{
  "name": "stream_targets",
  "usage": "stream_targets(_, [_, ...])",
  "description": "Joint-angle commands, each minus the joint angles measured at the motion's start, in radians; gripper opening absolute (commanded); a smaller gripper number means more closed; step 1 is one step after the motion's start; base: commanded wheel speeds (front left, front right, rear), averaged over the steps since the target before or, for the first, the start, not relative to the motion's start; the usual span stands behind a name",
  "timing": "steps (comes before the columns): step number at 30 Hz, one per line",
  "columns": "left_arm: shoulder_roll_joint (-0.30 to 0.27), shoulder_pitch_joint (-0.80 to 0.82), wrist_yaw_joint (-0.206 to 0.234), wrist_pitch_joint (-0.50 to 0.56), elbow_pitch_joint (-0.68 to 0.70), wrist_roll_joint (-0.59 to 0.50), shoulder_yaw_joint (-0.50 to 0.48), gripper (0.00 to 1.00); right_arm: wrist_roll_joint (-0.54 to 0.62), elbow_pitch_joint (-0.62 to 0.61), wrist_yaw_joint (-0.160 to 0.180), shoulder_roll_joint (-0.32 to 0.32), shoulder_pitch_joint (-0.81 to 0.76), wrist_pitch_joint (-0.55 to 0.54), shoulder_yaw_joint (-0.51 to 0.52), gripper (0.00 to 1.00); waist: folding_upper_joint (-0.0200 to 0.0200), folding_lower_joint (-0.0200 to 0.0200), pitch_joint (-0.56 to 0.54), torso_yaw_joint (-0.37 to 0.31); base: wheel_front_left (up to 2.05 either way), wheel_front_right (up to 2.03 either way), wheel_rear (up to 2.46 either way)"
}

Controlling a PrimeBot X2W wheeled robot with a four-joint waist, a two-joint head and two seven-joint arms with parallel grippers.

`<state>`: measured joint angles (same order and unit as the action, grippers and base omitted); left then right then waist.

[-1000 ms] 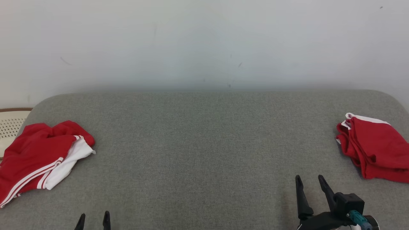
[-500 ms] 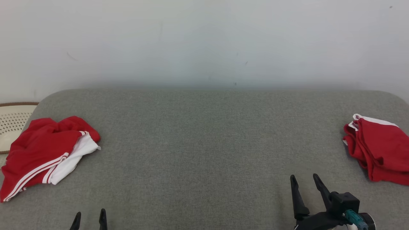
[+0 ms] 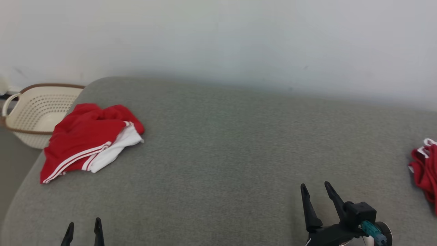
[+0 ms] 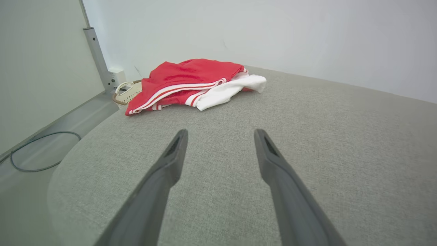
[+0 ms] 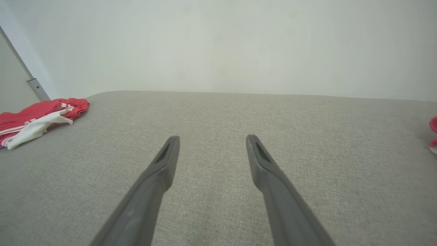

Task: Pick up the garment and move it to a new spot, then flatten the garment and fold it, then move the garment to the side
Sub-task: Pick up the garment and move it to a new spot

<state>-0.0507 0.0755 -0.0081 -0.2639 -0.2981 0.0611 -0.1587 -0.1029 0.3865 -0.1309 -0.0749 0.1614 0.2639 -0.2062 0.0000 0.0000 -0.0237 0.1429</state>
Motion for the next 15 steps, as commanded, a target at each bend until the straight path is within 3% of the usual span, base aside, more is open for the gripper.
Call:
stream_targets(1, [0.000,0.008,-0.003,-0.001,-0.005,-0.006,-0.007,1.00,-0.003,0.002,0.001,-0.006,0.011,0.000,-0.003,1.00,0.0000,0.0000,0.011,0.059,0.00,0.00,0.00])
stream_targets(15, [-0.001,-0.014,-0.013,-0.001,-0.018,0.033,-0.057,1.00,-0.026,0.009,0.001,-0.011,0.033,0.000,-0.081,1.00,0.0000,0.0000,0.023,0.232,0.00,0.00,0.00])
